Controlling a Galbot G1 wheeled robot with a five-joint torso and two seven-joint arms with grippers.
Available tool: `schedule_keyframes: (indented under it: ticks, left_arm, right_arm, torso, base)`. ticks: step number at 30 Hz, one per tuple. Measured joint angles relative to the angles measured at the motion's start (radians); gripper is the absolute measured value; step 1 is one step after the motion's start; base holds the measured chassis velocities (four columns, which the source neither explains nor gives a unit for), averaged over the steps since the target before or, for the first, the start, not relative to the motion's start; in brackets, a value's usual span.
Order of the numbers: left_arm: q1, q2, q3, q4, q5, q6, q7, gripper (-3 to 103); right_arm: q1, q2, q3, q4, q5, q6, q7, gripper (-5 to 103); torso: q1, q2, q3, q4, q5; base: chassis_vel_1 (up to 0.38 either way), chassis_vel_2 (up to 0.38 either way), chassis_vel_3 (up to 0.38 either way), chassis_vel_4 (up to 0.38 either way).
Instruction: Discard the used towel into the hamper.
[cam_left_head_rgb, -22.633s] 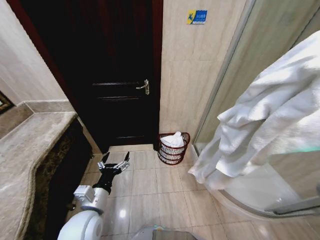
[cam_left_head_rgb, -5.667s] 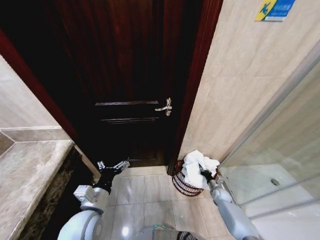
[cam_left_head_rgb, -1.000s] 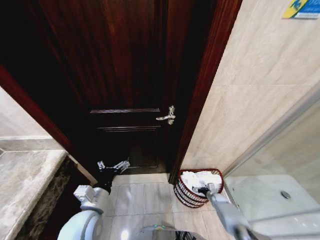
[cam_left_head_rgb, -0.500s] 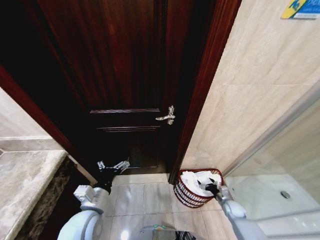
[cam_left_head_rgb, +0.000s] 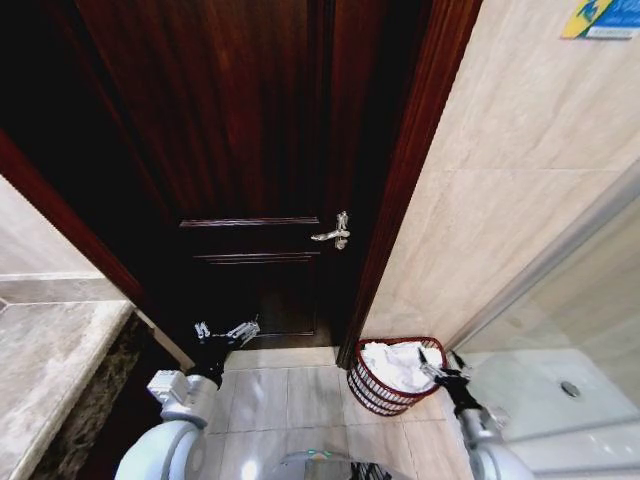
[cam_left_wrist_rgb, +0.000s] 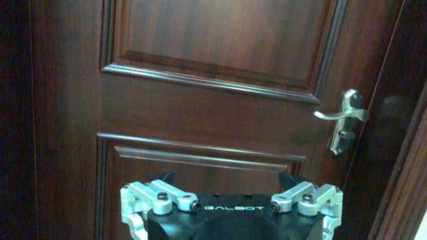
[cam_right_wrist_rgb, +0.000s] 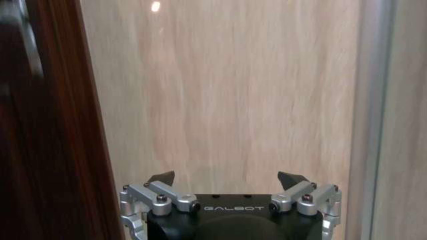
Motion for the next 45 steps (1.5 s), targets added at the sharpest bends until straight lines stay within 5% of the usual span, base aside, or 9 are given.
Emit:
schedule_keyframes:
  ticks: [13, 23, 45]
  left_arm:
    - [0.000, 0.000, 0.000, 0.000, 0.000, 0.000, 0.000, 100]
    - [0.000, 0.000, 0.000, 0.000, 0.000, 0.000, 0.000, 100]
    - [0.000, 0.000, 0.000, 0.000, 0.000, 0.000, 0.000, 100]
  right_arm:
    - [-0.102, 0.088, -0.026, 0.259, -0.047, 0.027, 0.022, 100]
    - [-0.125, 0.049, -0.167, 0.389, -0.094, 0.029, 0.029, 100]
    - [-0.127, 0.016, -0.229, 0.437, -0.175, 0.015, 0.096, 100]
  torso:
    - [0.000, 0.000, 0.000, 0.0000, 0.0000]
    - [0.000, 0.000, 0.000, 0.0001, 0.0000]
    - [0.000, 0.000, 0.000, 0.0001, 0.0001]
  base:
    - [0.000, 0.000, 0.000, 0.000]
    - [0.000, 0.000, 0.000, 0.000]
    - [0.000, 0.000, 0.000, 0.000]
